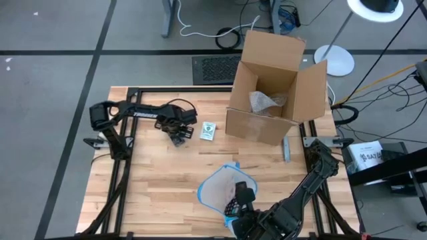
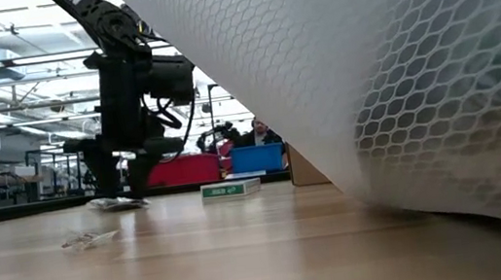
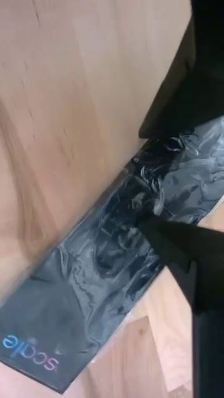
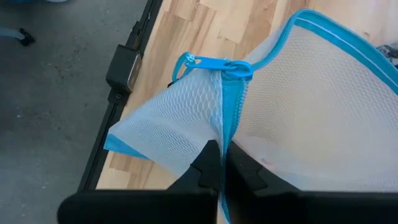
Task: Unpack boxes
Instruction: Put the socks into the transparent zip bag
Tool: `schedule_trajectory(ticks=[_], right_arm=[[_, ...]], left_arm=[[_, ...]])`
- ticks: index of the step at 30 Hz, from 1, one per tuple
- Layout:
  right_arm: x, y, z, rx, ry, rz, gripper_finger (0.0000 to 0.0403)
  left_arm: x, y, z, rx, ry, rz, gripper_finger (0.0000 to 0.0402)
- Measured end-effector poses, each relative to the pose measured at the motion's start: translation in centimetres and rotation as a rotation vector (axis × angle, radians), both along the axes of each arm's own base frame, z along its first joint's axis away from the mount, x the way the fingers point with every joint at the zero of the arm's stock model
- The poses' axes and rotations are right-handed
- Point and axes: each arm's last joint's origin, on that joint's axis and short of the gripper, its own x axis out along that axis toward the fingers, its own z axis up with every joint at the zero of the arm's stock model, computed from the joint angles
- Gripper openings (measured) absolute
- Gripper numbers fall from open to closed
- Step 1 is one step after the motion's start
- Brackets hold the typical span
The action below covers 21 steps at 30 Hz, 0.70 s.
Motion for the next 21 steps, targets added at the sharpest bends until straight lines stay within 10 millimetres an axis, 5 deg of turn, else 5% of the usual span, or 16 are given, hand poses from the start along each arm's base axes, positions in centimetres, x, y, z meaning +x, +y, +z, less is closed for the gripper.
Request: schedule_trajectory(ticks=[7, 15, 21], right_arm=[[0.0, 0.0, 0.0, 0.000, 0.000, -0.001, 0.0000], [-0.2, -0.1, -0.1, -0.004, 0.016, -0.026, 0.0000], [-0.6, -0.1, -0.2, -0.006, 0.036, -0.061, 0.0000]], left_arm=[[0.5, -1.1, 0.0, 0.016, 0.005, -0.121, 0.0022], [1.5, -3.1, 2.2, 0.028, -0.079, -0.273, 0.0002], [2.0, -6.6, 7.1, 0.052, -0.246, -0.410, 0.0001]])
